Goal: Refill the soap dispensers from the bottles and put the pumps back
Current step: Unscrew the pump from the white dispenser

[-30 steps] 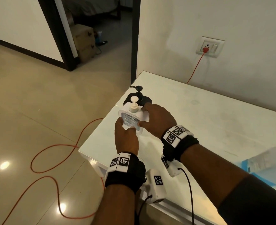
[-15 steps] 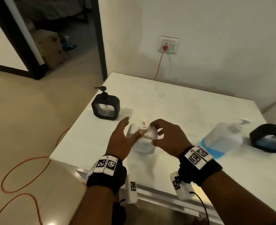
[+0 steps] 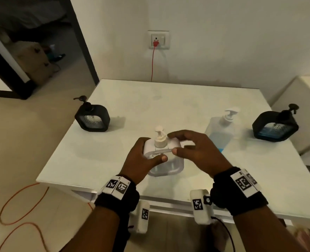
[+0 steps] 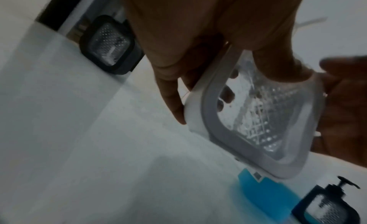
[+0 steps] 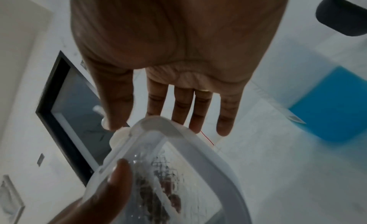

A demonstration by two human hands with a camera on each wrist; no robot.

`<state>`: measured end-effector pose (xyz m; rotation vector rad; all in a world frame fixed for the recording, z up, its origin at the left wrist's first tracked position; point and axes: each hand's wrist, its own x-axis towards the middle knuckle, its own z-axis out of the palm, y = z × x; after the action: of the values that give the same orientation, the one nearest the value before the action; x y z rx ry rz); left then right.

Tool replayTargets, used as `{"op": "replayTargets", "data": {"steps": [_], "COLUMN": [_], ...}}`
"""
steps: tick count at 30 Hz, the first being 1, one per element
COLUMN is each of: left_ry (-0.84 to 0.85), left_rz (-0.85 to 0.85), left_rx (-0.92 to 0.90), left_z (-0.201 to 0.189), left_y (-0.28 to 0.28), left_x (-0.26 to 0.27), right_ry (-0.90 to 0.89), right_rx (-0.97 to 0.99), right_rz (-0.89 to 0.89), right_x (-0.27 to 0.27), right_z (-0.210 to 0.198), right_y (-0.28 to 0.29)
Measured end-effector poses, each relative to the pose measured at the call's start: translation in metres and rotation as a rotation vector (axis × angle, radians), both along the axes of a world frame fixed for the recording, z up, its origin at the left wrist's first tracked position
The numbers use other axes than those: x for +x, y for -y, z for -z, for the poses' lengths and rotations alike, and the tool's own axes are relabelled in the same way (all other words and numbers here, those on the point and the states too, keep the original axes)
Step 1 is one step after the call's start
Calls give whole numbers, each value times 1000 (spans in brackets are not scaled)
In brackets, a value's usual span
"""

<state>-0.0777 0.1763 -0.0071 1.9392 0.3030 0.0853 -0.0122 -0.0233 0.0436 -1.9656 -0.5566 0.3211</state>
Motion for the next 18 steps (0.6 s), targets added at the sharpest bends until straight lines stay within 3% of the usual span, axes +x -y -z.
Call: {"op": "replayTargets", "data": {"steps": [8, 18], "left_ry": [124, 130], "left_rz": [-47, 96], "left_rx": [133, 195], "left_z": [-14, -14], "left_y": [24, 26], "left_x": [3, 16], "right_ry": [109, 160], "right_rx": [43, 71], "right_rz": [216, 307], "right_x": [-6, -4], "right_z": [-1, 9], "right_y": [-13, -8]}}
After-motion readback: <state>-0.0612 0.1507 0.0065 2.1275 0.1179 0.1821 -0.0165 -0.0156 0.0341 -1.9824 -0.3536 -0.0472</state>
